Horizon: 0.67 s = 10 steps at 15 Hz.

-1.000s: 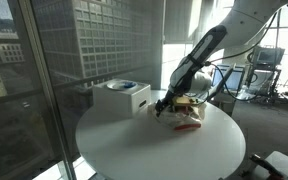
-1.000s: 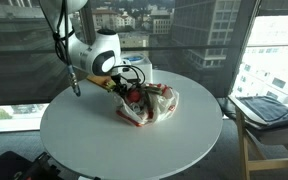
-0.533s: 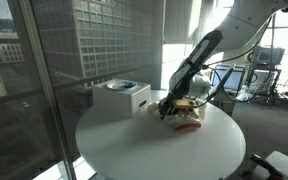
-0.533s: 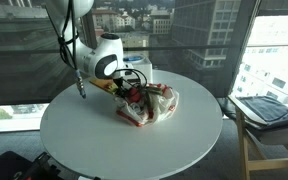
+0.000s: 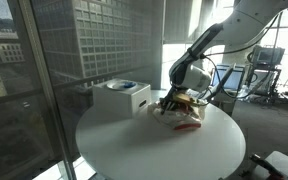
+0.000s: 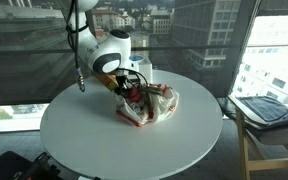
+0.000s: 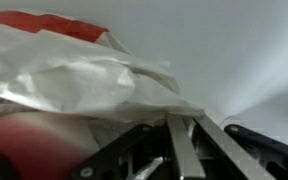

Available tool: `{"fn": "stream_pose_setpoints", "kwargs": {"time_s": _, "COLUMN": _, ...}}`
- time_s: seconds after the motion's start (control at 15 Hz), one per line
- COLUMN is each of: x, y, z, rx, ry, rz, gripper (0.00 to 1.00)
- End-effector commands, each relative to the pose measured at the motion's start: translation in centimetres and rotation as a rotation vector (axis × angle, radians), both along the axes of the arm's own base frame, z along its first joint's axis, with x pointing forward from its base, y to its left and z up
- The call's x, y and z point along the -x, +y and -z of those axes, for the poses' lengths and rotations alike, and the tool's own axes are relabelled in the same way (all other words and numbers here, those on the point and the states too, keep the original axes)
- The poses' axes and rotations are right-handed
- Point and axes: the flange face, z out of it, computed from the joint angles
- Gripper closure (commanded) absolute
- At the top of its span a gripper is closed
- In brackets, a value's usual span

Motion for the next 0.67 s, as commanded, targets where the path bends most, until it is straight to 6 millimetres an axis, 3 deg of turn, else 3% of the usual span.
{"fn": "stream_pose_setpoints", "kwargs": {"time_s": 0.0, "x": -0.5, "y": -1.3, "z": -2.8, "rx": -0.099, "ry": -0.023, "rz": 0.025, "gripper": 0.88}}
{"fn": "stream_pose_setpoints", "kwargs": {"time_s": 0.2, "x": -0.8, "y": -2.2, "z": -4.4, "rx": -0.185, "ry": -0.056, "rz": 0.024, "gripper": 0.88}}
{"fn": "stream_pose_setpoints", "kwargs": {"time_s": 0.6, "x": -0.2, "y": -3.1, "z": -5.7, "rx": -0.277, "ry": -0.062, "rz": 0.002, "gripper": 0.87}}
